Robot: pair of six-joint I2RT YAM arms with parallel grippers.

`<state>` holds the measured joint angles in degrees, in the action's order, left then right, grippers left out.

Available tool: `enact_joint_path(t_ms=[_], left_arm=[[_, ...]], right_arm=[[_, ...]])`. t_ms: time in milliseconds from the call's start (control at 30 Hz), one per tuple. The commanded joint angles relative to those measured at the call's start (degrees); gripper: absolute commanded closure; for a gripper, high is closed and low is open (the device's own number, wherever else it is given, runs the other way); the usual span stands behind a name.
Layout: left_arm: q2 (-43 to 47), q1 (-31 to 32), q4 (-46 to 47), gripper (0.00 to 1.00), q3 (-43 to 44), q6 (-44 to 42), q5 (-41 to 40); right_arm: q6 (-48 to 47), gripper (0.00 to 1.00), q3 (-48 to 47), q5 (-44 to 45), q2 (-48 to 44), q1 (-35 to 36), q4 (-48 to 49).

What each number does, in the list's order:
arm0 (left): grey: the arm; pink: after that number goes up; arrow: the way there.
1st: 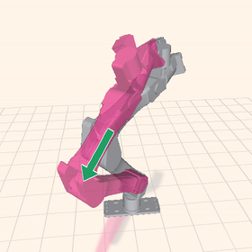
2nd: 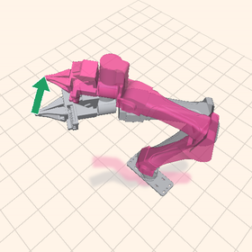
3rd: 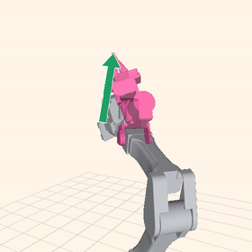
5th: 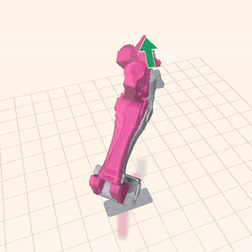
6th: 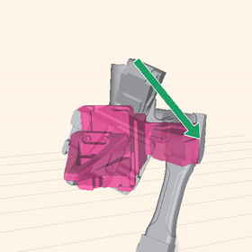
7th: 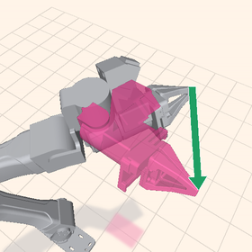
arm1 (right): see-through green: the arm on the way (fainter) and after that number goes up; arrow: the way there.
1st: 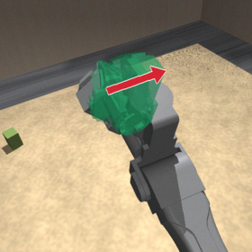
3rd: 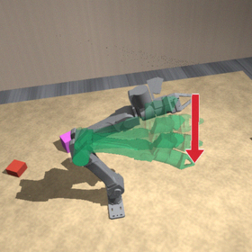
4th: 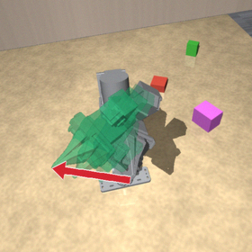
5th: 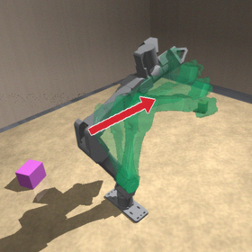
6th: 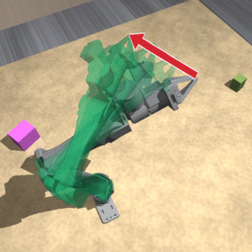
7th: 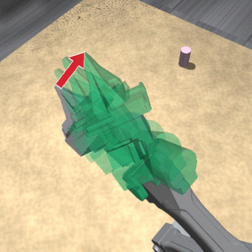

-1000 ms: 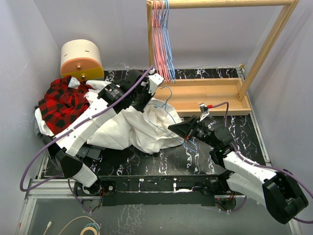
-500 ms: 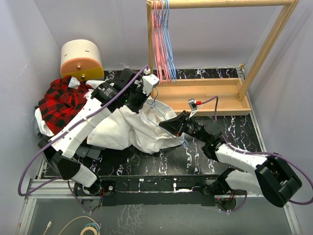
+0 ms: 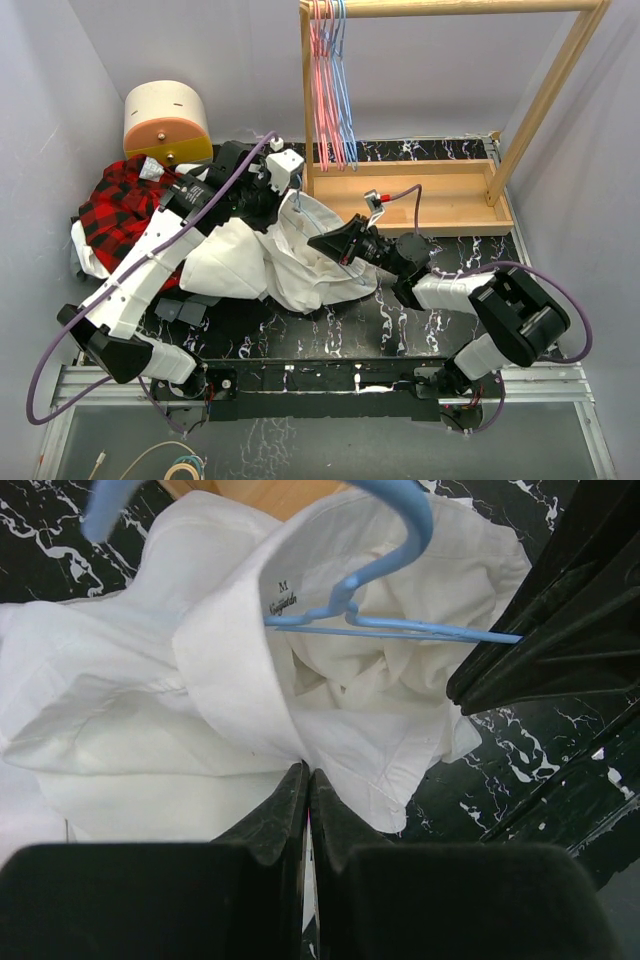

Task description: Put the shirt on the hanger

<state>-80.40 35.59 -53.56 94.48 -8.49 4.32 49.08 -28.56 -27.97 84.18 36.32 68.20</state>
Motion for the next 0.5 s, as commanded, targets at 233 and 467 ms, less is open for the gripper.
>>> enact_joint_path(t_ms=[233,467], left_arm=[[1.2,-4.6,3.5,0.24,-2.2,-1.4,5.6],[7.5,-10.0,11.4,0.05,-6.1,-16.2,7.1]], right_arm=[[4.8,0.92,-4.9,-2.1,7.0,0.0,14.3],[5.8,0.92,-5.4,-4.9,11.4,0.0,16.5]])
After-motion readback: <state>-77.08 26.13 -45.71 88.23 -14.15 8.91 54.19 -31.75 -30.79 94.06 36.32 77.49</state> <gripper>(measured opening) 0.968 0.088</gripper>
